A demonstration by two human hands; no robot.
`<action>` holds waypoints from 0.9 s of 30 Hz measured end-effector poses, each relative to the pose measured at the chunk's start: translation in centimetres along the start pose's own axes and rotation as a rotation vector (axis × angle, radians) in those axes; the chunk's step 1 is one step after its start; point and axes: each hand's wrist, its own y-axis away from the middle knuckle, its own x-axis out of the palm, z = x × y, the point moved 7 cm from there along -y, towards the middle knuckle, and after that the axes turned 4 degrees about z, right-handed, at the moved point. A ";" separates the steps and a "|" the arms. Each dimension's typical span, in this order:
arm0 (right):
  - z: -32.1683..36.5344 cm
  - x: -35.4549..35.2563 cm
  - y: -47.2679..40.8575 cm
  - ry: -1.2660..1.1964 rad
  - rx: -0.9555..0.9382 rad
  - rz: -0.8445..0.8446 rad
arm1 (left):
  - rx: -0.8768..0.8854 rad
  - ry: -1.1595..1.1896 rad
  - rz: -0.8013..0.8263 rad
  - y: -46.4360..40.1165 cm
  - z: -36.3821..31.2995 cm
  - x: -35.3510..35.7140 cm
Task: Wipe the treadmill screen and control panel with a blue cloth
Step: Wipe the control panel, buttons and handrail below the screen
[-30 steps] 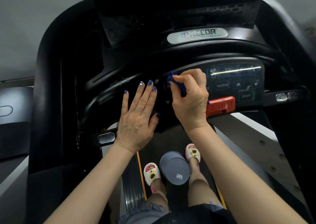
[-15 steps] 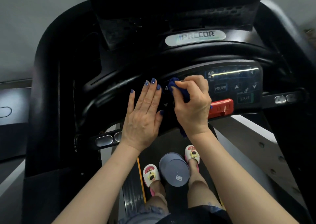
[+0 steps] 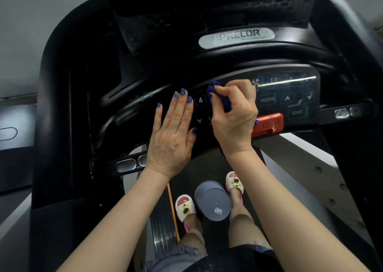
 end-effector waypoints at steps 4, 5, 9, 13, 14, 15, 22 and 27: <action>0.0 -0.3 0.9 0.019 -0.023 0.012 | -0.001 0.006 -0.002 0.1 0.0 0.0; 0.0 -0.3 1.2 0.023 -0.020 0.016 | -0.003 0.005 -0.002 0.1 0.0 0.0; 0.0 -0.5 2.7 0.040 -0.016 0.036 | 0.000 -0.007 0.005 0.1 0.0 0.1; 0.2 -0.7 3.9 0.047 -0.027 0.056 | 0.002 -0.026 0.010 0.1 0.0 0.2; 0.3 -0.8 4.3 0.053 -0.027 0.061 | 0.003 -0.027 0.007 0.1 0.0 0.2; 0.3 -0.8 4.7 0.059 -0.028 0.064 | 0.003 -0.026 0.004 0.1 0.0 0.1; 0.1 -1.1 6.9 0.053 -0.033 0.093 | 0.001 -0.024 -0.006 0.1 -0.1 0.1; -0.3 -1.5 8.3 0.051 -0.042 0.098 | 0.001 -0.031 -0.012 0.1 -0.1 0.0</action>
